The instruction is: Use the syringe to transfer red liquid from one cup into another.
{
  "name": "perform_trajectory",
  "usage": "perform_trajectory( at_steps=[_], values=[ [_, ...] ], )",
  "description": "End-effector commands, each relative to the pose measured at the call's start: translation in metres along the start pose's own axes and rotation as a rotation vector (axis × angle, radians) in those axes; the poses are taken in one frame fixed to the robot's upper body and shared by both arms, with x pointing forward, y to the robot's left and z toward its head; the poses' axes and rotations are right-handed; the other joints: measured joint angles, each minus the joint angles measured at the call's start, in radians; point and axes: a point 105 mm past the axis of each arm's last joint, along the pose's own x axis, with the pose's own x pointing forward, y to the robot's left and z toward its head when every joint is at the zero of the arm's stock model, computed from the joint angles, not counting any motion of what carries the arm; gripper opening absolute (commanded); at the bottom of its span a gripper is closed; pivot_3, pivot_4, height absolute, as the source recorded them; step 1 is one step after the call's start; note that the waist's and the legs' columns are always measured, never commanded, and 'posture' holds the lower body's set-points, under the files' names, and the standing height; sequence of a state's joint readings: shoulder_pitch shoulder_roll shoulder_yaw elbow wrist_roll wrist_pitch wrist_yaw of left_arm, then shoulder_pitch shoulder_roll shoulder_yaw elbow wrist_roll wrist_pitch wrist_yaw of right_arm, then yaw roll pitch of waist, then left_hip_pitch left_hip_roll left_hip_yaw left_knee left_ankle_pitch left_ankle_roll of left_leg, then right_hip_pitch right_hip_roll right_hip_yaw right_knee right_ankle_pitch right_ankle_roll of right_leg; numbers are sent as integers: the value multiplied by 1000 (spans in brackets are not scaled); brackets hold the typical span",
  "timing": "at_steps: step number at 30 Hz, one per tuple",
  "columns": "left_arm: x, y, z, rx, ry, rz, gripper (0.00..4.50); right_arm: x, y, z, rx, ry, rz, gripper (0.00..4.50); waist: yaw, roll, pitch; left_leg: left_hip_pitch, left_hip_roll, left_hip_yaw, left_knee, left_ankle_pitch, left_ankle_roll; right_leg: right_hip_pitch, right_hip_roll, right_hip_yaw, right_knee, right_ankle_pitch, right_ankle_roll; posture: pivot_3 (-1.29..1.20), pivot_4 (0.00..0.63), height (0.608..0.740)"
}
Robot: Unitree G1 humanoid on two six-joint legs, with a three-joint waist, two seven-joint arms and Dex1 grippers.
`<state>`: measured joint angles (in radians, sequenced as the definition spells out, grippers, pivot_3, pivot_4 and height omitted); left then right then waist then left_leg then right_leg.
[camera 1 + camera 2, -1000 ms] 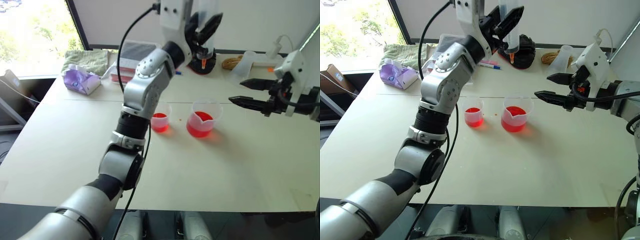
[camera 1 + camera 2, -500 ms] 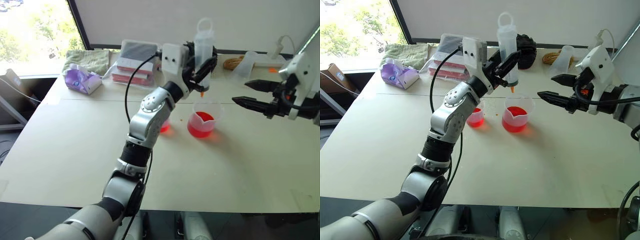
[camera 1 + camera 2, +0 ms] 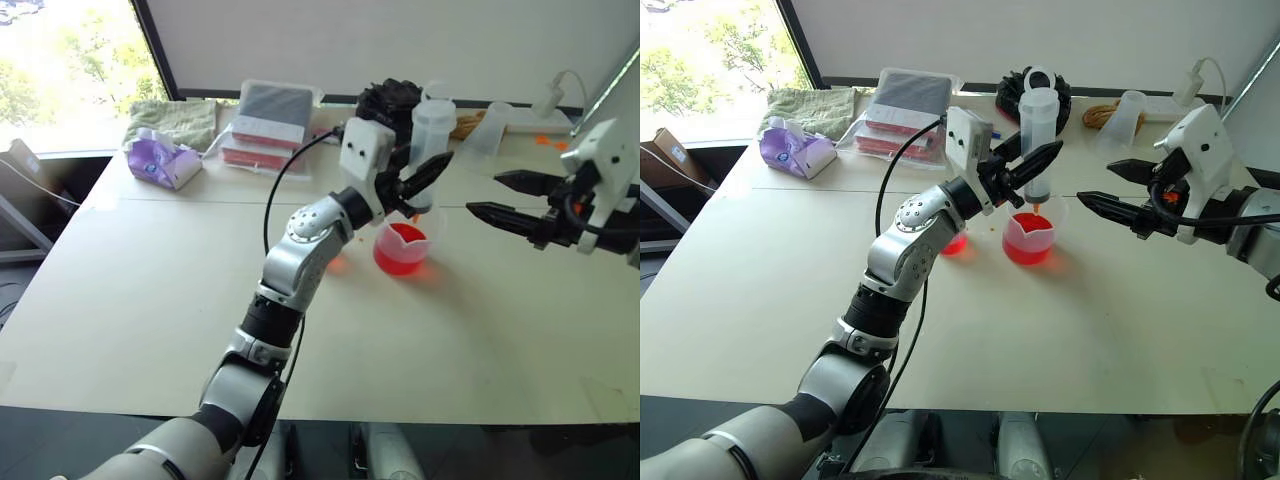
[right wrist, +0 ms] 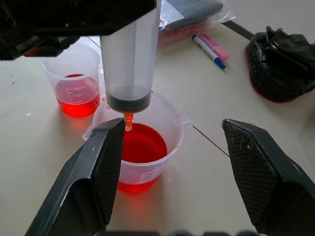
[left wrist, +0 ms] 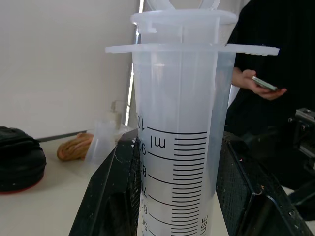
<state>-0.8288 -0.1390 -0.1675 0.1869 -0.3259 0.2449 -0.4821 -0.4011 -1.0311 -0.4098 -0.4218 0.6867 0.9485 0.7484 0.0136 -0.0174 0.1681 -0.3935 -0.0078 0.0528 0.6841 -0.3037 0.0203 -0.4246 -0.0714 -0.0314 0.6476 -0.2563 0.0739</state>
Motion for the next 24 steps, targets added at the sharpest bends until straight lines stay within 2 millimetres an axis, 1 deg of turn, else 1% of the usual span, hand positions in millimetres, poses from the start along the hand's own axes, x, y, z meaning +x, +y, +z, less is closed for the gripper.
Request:
perform_trajectory(
  at_steps=[1, 7, 10, 14, 17, 24],
  values=[
    [2, -5, 0, 77, -16, -23, 1528, -6, 0, 13, -32, -51, -29, 3280, 0, 0, 0, 0, 0, 0, 0, 0, 0, 0, 0, 0, 0, 0, 0, 0, 150, 740],
    [-1, 3, -20, 168, 16, 9, 1528, -6, 1, 13, -29, -62, -39, 3280, 1, 0, 0, 0, 0, 0, 0, 0, 0, 0, 0, 0, 0, 0, 0, 0, 150, 740],
    [-7, 7, -36, 173, 43, 24, 1528, -5, 1, 14, -32, -67, -47, 3280, 1, 0, 0, 0, 0, 0, 0, 0, 1, 0, 0, 0, 0, 0, 0, 0, 150, 740],
    [-11, 11, -47, 168, 58, 41, 1528, -4, 1, 18, -36, -76, -52, 3280, 1, 0, 0, 0, 0, 0, 0, 0, 1, 0, 0, 0, 0, 0, 0, 0, 150, 740],
    [-11, 14, -53, 154, 66, 62, 1528, -3, 2, 22, -46, -85, -52, 3280, 0, 0, 0, 0, 0, 0, 0, -1, 1, 0, 0, 0, 0, 0, 0, 0, 150, 740],
    [-9, 13, -54, 157, 57, 66, 1528, 0, 2, 27, -32, -107, -67, 3280, 0, 0, 0, 0, 0, 0, 0, -1, 1, 0, 0, 0, 0, 0, 0, 0, 150, 740]
  ],
)
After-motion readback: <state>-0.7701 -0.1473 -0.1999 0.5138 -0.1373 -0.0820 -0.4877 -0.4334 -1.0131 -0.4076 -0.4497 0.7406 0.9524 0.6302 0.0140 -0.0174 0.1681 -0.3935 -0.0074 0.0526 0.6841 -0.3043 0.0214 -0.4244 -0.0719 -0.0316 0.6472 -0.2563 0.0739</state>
